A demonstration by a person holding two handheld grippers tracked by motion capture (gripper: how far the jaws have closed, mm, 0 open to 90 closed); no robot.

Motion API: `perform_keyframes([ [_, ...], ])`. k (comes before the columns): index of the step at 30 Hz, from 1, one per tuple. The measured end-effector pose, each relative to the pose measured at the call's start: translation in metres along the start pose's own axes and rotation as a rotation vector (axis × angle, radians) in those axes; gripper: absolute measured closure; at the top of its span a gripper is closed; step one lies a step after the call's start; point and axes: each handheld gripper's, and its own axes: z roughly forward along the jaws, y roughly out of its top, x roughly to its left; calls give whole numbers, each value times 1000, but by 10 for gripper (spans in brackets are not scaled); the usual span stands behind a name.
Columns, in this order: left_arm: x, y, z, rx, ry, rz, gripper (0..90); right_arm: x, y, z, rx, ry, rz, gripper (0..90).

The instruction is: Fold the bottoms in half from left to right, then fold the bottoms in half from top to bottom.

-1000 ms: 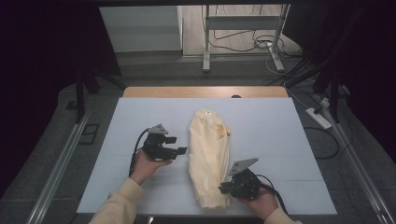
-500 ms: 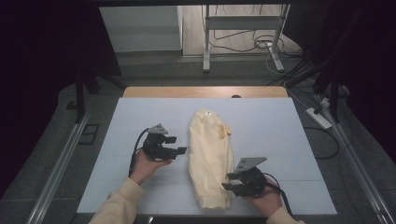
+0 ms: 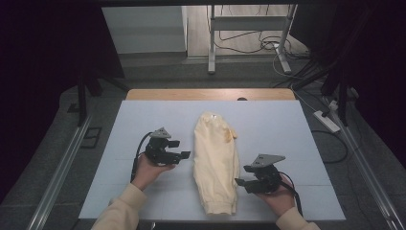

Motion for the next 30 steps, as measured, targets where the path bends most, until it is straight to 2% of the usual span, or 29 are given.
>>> perform_keyframes([
  [12,0,0,0,1,-1,2,284,-5,0,-1,-2,-15,7,383],
  [19,1,-1,0,1,0,-2,283,-10,4,4,4,-20,11,381],
  [23,1,0,1,1,1,-4,283,-12,8,8,15,-4,27,364],
  [30,3,4,4,2,2,-3,280,-16,17,9,-8,-2,36,338],
])
